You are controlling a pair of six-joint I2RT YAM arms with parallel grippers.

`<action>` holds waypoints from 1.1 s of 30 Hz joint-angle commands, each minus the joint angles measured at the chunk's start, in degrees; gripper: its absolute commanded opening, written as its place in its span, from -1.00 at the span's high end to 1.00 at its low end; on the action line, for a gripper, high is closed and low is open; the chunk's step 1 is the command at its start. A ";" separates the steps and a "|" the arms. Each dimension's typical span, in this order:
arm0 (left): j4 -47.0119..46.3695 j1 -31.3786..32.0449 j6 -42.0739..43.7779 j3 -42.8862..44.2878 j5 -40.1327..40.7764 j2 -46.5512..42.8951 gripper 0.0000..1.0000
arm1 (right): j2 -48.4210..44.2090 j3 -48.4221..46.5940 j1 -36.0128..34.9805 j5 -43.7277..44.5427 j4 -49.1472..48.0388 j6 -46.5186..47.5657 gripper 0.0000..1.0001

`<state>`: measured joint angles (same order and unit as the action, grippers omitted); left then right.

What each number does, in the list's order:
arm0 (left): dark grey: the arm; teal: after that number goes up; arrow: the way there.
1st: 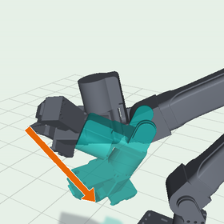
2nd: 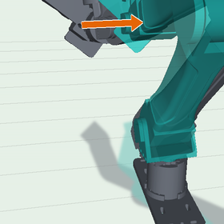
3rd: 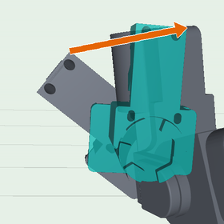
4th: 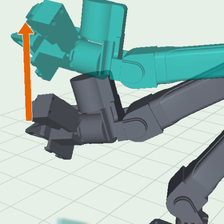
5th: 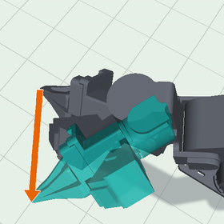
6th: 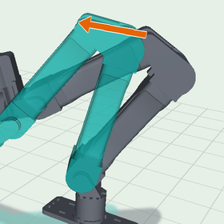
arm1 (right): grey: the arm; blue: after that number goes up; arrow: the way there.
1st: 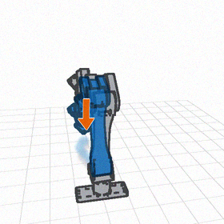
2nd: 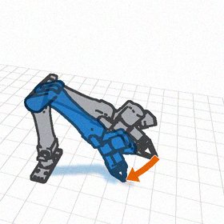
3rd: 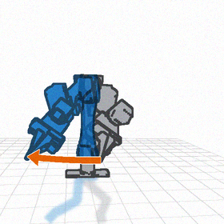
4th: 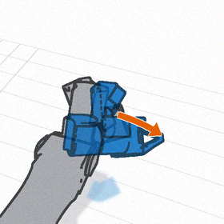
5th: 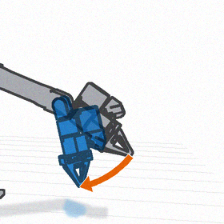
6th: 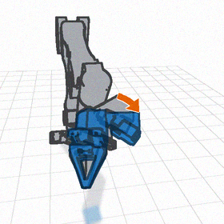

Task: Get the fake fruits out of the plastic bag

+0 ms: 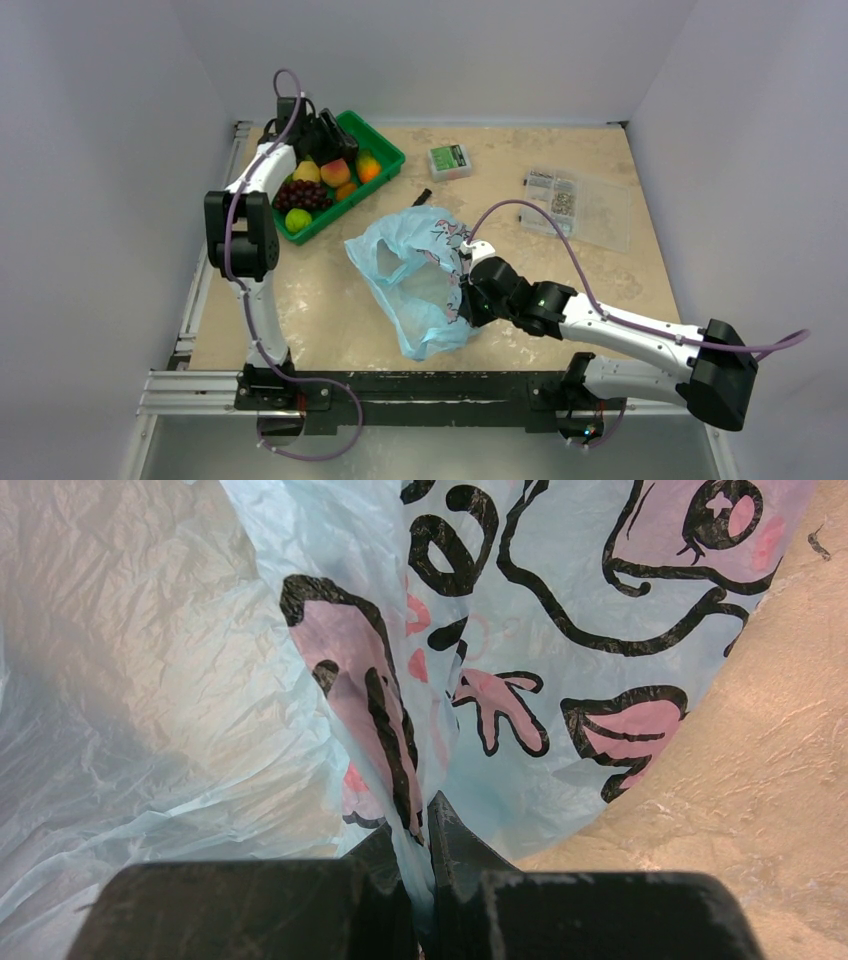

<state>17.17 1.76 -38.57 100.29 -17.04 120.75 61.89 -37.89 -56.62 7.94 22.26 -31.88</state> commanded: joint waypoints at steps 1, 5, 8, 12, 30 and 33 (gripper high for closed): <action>3.28 0.39 -0.05 3.87 1.15 0.48 -0.22 | 0.08 -0.87 -0.24 -0.14 -1.26 0.77 1.00; 6.23 0.35 1.51 4.65 2.47 -0.64 -0.66 | -0.05 -0.88 -0.25 -0.10 -1.34 0.78 1.00; 8.66 0.26 2.21 6.18 2.79 -0.98 -0.83 | -0.23 -0.89 -0.24 -0.26 -1.31 0.74 1.00; 10.53 0.26 2.29 6.06 3.27 -2.91 -0.85 | -0.77 -0.87 -0.27 0.21 -1.21 0.52 1.00; 12.79 0.35 3.57 -32.51 -12.31 -53.62 -0.84 | -0.54 -12.92 3.18 31.61 20.96 -12.78 1.00; 17.78 0.35 4.39 -38.74 -14.80 -63.66 -0.83 | -2.00 -14.35 5.01 34.13 24.81 -13.60 0.91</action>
<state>28.82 2.02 -36.34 68.29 -26.44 65.36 61.47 -49.08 -53.47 32.93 38.33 -41.56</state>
